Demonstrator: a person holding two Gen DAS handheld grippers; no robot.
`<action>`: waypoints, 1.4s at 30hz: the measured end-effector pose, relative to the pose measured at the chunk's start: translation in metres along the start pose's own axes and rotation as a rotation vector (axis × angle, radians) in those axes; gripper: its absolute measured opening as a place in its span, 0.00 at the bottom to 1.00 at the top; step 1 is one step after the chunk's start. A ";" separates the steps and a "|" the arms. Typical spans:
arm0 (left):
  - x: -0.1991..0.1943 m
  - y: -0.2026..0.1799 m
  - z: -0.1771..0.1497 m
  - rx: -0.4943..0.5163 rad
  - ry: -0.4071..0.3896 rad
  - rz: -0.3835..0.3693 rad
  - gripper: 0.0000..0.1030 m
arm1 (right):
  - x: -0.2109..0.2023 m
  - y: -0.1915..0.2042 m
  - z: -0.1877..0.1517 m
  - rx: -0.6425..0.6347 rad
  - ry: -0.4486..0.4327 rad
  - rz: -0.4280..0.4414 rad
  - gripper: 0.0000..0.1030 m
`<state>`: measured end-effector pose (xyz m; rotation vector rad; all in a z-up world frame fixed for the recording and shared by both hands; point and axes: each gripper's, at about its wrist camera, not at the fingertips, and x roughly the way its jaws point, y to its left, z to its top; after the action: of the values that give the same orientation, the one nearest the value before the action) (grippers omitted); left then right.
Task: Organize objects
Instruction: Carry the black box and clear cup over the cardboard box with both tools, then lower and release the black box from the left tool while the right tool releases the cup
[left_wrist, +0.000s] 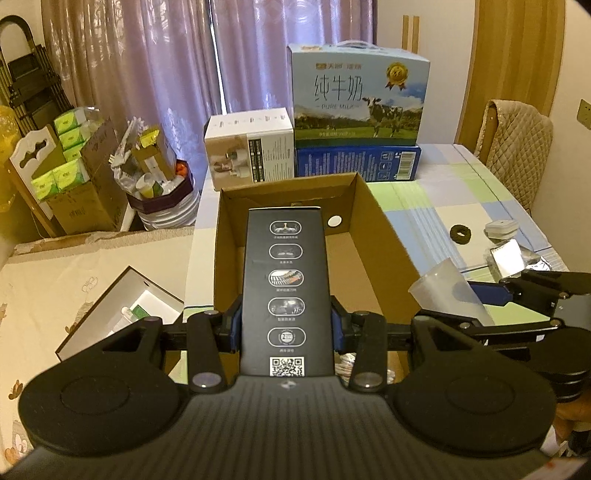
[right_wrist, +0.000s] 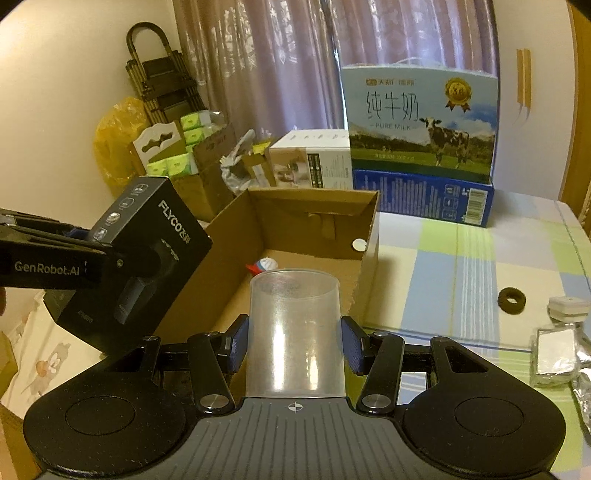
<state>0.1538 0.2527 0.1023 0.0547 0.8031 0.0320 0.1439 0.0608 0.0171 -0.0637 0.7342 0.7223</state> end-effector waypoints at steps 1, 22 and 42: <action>0.004 0.001 0.000 0.002 0.002 -0.002 0.38 | 0.003 -0.002 0.000 0.004 0.003 -0.001 0.48; 0.002 0.014 -0.028 -0.077 0.006 0.010 0.56 | 0.009 -0.001 -0.005 0.032 0.017 0.009 0.48; -0.006 0.026 -0.040 -0.123 -0.008 0.022 0.64 | 0.007 -0.017 0.015 0.203 -0.082 0.089 0.75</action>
<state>0.1205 0.2799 0.0803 -0.0527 0.7911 0.1021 0.1667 0.0564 0.0213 0.1835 0.7317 0.7273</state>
